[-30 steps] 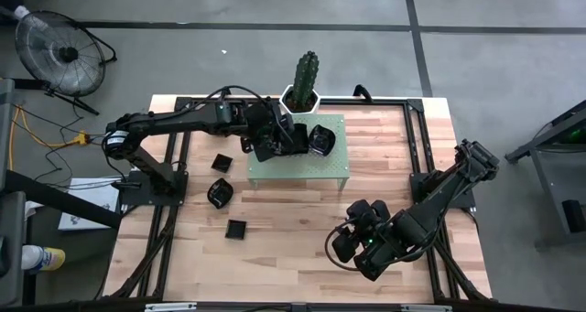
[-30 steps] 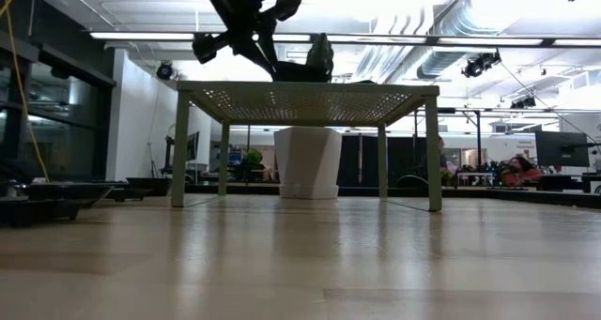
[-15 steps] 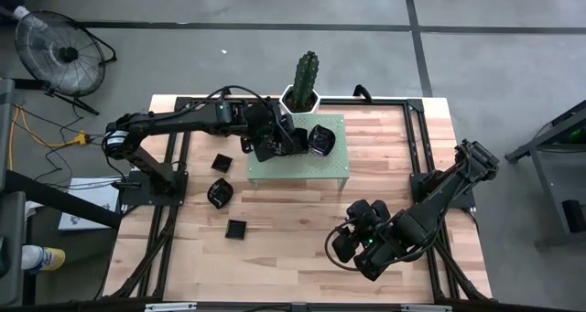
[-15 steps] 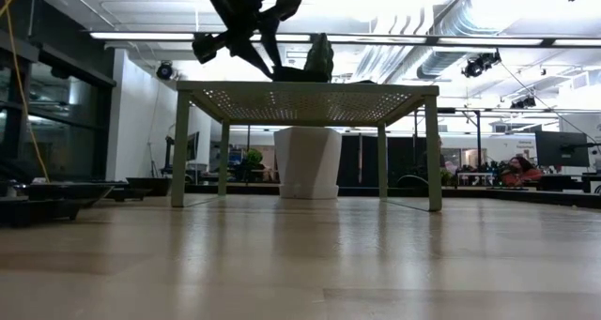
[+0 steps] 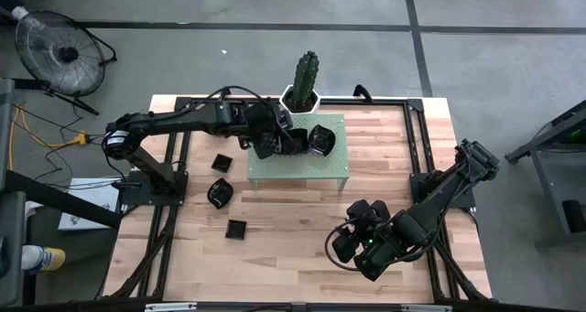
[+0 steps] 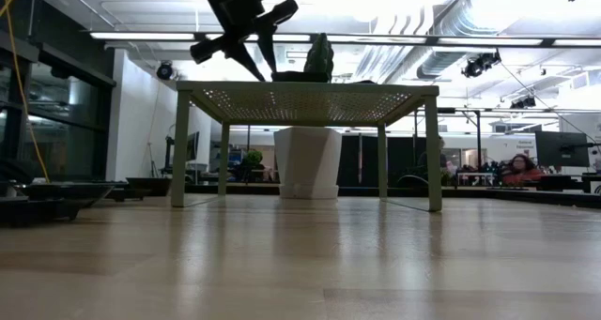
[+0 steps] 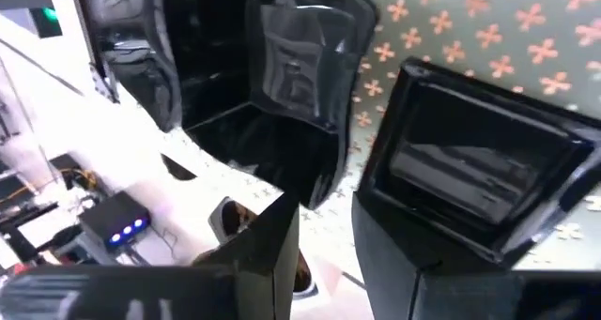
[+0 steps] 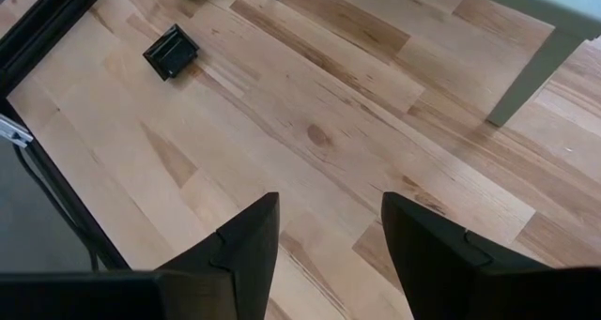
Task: Pick & Place Mini shaped plates
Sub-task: Stack the square plate on top of the square plates on the shelf
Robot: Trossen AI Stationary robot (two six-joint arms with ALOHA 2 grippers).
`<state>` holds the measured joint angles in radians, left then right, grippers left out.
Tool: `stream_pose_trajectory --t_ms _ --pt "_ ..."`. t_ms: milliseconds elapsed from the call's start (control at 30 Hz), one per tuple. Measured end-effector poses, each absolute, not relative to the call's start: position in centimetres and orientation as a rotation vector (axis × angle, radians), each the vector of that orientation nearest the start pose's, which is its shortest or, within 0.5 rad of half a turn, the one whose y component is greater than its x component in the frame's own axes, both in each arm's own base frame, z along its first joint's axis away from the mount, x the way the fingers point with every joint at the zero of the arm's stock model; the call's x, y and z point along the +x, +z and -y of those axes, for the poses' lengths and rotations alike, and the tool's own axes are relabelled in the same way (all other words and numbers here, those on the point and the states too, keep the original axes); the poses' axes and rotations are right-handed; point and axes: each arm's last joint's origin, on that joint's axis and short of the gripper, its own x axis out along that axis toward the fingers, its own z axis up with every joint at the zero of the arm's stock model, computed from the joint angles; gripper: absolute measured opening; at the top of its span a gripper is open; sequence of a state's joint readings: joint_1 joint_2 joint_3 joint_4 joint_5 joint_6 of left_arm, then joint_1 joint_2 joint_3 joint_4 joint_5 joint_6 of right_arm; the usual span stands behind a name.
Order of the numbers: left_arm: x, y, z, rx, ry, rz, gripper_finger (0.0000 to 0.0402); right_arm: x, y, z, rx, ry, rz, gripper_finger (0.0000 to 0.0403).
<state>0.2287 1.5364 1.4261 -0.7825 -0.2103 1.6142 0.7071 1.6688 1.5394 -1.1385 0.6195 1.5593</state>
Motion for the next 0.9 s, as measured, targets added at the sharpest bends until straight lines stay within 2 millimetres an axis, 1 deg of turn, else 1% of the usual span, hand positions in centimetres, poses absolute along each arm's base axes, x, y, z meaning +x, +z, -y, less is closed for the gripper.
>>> stream_pose_trajectory --t_ms 133,233,367,467,633,800,900 --pt "31.0 32.4 -7.9 1.458 -0.386 -1.070 0.0097 25.7 30.7 -19.8 0.651 -0.643 -0.757 0.0184" --pt "30.8 32.4 -7.8 1.443 -0.331 -1.133 0.0097 25.7 30.7 -19.8 0.651 -0.643 -0.757 0.0184" --pt "30.2 32.8 -7.1 1.412 -0.282 -1.176 0.0097 25.7 30.7 -19.8 0.644 -0.639 -0.759 0.0184" --pt "29.3 33.2 -6.3 1.344 -0.267 -1.186 0.0097 25.7 30.7 -19.8 0.638 -0.636 -0.760 0.0184" --pt "27.1 33.9 -5.1 1.149 -0.244 -1.222 0.0097 25.7 30.7 -19.8 0.636 -0.631 -0.757 0.0184" --pt "24.4 34.7 -4.2 0.846 -0.299 -1.209 0.0097 25.8 30.8 -19.8 0.620 -0.619 -0.755 0.0184" --pt "23.3 35.0 -3.6 0.680 -0.348 -1.197 0.0097 25.8 30.8 -19.8 0.606 -0.614 -0.756 0.0184"
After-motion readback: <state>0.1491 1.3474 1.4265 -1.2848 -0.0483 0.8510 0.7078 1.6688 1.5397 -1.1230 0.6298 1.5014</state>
